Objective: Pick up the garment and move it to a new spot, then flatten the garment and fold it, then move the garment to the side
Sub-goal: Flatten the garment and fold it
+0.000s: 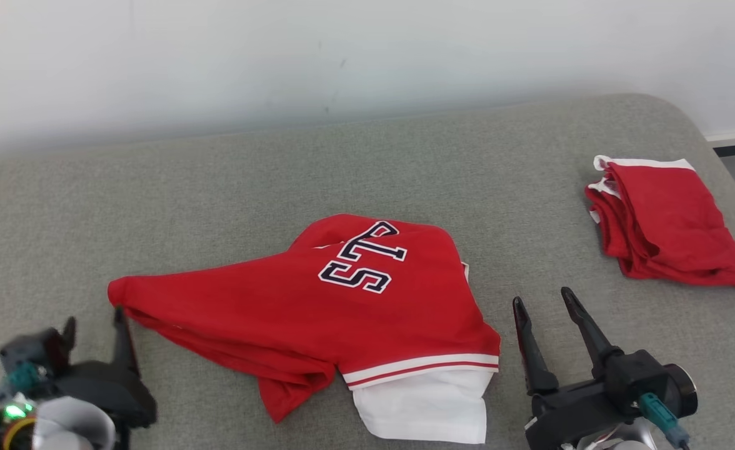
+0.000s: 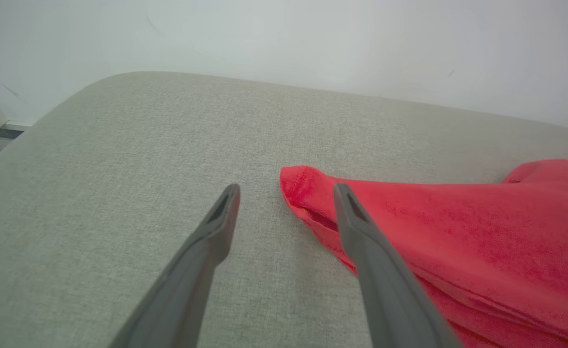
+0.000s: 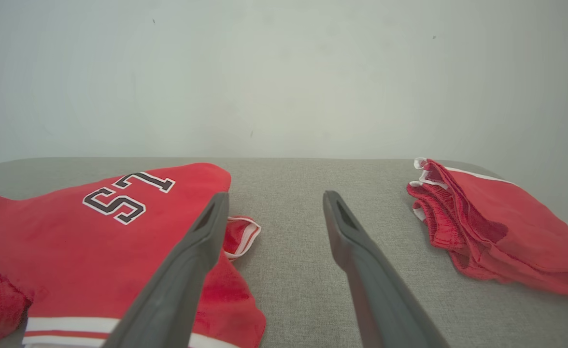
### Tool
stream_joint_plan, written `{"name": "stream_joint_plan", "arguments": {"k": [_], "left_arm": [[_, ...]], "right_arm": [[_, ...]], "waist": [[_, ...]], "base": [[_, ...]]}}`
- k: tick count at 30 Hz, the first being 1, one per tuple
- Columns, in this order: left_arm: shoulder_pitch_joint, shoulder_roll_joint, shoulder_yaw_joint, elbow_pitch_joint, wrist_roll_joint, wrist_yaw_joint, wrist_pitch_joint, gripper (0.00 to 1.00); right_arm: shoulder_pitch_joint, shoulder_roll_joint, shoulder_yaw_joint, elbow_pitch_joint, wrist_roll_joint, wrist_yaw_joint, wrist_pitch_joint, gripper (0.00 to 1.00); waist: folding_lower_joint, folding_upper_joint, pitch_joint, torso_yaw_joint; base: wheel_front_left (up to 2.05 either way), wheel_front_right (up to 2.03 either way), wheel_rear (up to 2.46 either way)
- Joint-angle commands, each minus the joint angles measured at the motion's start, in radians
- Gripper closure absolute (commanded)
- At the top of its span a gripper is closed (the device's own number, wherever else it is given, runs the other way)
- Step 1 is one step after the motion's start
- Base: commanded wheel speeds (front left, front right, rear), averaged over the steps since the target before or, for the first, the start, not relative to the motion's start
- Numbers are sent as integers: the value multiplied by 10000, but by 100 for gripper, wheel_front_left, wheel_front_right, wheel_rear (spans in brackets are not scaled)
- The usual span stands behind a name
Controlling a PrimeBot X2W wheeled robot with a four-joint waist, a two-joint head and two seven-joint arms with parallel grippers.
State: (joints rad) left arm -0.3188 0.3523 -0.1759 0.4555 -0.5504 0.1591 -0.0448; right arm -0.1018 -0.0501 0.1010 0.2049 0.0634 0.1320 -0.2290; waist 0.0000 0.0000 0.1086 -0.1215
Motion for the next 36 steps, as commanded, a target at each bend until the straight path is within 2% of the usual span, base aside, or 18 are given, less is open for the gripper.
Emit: {"name": "stream_joint_plan", "arguments": {"k": [1, 4, 8, 14, 20, 27, 28, 29, 30, 31, 32, 36], "left_arm": [[311, -209, 15, -264, -86, -50, -293, 0], [1000, -539, -81, -974, 120, 74, -1255, 0], [1891, -1018, -627, -2194, 657, -54, -2043, 0], [2799, -1628, -361, -3673, 1232, -259, -2216, 0], [3125, -2074, -48, -4033, 1712, -643, -2206, 0], [3230, -2347, 240, -4021, 1918, -884, -2208, 0], [3246, -2384, 281, -4023, 1939, -913, -2208, 0], [3269, -2411, 307, -4017, 1966, -958, -2209, 0], [3285, -2433, 337, -4018, 2002, -972, -2209, 0], [3297, -2453, 368, -4014, 2020, -998, -2209, 0], [3298, -2475, 388, -4014, 2031, -1035, -2209, 0], [3297, -2579, 430, -3978, 2121, -1119, -2209, 0]], "right_arm": [[53, -1, 52, -69, -135, -23, 62, 0], [196, -107, 226, -204, -542, -23, 366, 0], [364, -491, 561, -424, -919, -23, 957, 0], [614, -579, 341, -116, -901, -23, 2068, 0], [767, -497, 205, 394, -839, -23, 3518, 0], [789, -450, 4, 409, -963, -23, 3731, 0], [740, -433, -78, 494, -999, -23, 3779, 21], [648, -416, -182, 554, -1062, -23, 3756, 55], [551, -384, -242, 612, -1088, -23, 3733, 67], [490, -342, -330, 680, -1106, -23, 3702, 95], [405, -315, -440, 772, -1144, -23, 3671, 100], [17, -252, -879, 865, -1284, -23, 3436, 100]], "waist": [[0, 0, 52, 71], [0, 0, 126, 199], [0, 0, 237, 446], [0, 0, 355, 896], [0, 0, 356, 1380], [0, 0, 311, 1596], [0, 0, 306, 1616], [0, 0, 300, 1633], [0, 0, 294, 1648], [0, 0, 291, 1659], [0, 0, 287, 1671], [0, 0, 267, 1706]], "base": [[0, 0, 0], [0, 0, 0], [0, 0, 0], [0, 0, 0], [0, 0, 0], [0, 0, 0], [0, 0, 0], [0, 0, 0], [0, 0, 0], [0, 0, 0], [0, 0, 0], [0, 0, 0]]}}
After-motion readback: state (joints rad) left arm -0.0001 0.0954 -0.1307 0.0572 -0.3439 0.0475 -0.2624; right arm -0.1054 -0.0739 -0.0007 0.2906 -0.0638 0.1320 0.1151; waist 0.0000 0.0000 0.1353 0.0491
